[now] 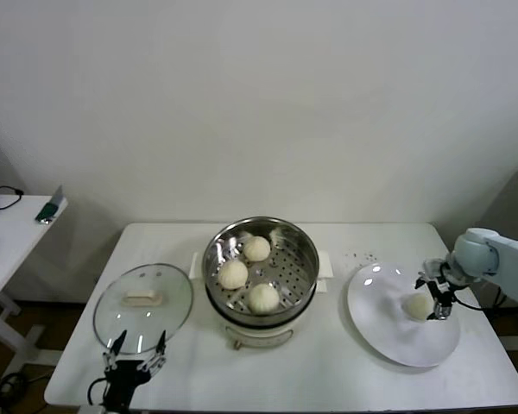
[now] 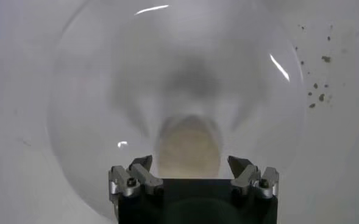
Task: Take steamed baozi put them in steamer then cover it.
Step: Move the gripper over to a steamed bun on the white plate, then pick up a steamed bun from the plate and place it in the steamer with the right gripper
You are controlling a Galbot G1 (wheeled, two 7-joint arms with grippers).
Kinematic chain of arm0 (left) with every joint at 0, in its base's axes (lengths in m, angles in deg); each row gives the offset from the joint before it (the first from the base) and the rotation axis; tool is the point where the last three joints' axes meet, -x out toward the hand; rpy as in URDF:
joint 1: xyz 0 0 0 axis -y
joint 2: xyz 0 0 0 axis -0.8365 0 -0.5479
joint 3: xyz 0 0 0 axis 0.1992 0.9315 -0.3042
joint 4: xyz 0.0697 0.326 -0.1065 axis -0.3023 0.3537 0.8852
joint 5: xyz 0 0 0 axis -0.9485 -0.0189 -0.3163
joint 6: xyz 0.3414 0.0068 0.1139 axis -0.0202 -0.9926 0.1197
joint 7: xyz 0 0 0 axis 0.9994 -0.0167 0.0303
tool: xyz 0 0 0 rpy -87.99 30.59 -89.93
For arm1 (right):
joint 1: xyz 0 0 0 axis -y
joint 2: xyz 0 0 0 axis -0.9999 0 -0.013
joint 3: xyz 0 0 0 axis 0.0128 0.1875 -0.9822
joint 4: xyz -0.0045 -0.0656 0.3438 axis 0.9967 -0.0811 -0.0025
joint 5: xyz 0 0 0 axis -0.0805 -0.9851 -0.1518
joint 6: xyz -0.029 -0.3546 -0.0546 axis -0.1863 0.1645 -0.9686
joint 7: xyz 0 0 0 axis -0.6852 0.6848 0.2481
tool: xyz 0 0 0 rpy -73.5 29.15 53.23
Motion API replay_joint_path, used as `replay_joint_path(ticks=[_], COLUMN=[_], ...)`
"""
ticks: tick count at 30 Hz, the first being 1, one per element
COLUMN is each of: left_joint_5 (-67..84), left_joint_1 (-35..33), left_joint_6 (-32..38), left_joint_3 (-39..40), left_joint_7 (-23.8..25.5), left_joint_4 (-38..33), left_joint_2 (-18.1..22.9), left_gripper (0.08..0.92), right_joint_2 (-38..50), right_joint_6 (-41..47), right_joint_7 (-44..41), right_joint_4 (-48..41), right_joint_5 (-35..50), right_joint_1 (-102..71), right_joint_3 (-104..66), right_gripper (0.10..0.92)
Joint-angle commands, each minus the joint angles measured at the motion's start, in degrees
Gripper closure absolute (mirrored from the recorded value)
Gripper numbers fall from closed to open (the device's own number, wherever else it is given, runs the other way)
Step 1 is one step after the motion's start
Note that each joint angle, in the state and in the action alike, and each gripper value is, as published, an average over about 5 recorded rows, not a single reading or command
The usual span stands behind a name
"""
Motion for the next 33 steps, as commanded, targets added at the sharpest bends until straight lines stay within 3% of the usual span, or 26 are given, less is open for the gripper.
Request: replay_joint_path(ticks=[1, 10, 23, 28, 33], left_joint_5=[-0.1, 0.1, 0.1, 0.2, 0.2], left_joint_1=[0.3, 0.7, 0.7, 0.4, 0.3], left_joint_6=[0.0, 0.0, -0.1, 0.0, -0.1], left_joint_3=[0.2, 0.0, 0.0, 0.0, 0.1], left_joint_7=[0.0, 0.0, 0.0, -0.1, -0.1], left_joint_4=[0.2, 0.5, 0.0, -0.3, -0.9], left_joint_2=[0.1, -0.1, 0.0, 0.1, 0.0], left_gripper=[0.177, 0.177, 0.177, 0.177, 0.177], right_joint_2=[-1.3, -2.2, -1.7, -1.7, -5.1], right_joint_6=[1.0, 1.3, 1.4, 0.2, -0.4], right_joint_7=[0.3, 0.1, -2.2, -3.3, -5.2], right_joint_4=[-2.2, -3.7, -2.5, -0.5, 5.6], right_joint_5=[-1.8, -1.5, 2.9, 8.6, 17.8], right_joint_1=[-4.5, -4.3, 0.0, 9.8, 32.3], right_joint_3=[-4.0, -4.1, -1.9, 5.2, 22.5], right_gripper=[0.203, 0.254, 0.400, 0.432, 0.440])
